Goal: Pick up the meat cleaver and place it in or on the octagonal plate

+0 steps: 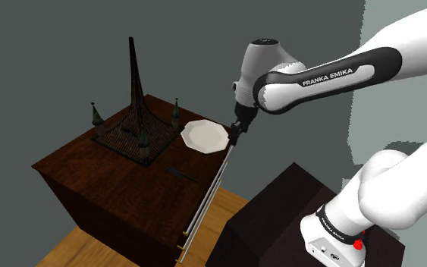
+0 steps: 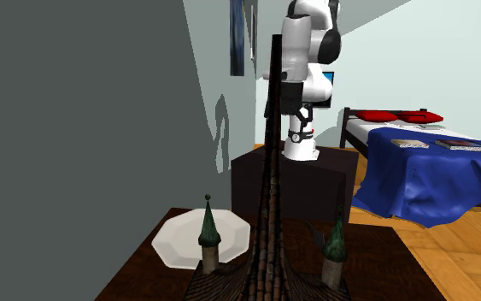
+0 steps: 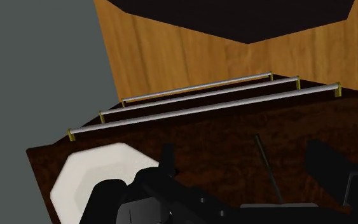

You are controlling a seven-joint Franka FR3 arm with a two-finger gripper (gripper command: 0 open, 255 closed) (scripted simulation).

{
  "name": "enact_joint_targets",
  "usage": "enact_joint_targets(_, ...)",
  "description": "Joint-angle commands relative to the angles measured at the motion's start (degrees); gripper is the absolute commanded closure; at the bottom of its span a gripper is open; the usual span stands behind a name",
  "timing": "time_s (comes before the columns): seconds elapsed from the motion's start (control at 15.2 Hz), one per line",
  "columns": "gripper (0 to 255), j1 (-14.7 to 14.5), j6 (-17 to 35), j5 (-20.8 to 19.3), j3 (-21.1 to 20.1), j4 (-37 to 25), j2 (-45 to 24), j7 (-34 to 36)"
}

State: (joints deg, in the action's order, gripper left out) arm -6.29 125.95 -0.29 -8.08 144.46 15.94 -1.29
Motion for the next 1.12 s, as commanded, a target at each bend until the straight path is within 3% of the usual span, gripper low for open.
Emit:
enact_joint_targets(0.0, 0, -0.42, 4.49, -0.51, -0.65, -0.55, -4.67, -0.42)
enact_joint_targets(0.53, 0, -2.28, 16.28, -4.89, -2.85, -7.45, -22.46, -0.39)
enact_joint_targets(1.06, 0, -6.19, 23.45, -11.42, -2.73, -18.30, -39.88, 0.74)
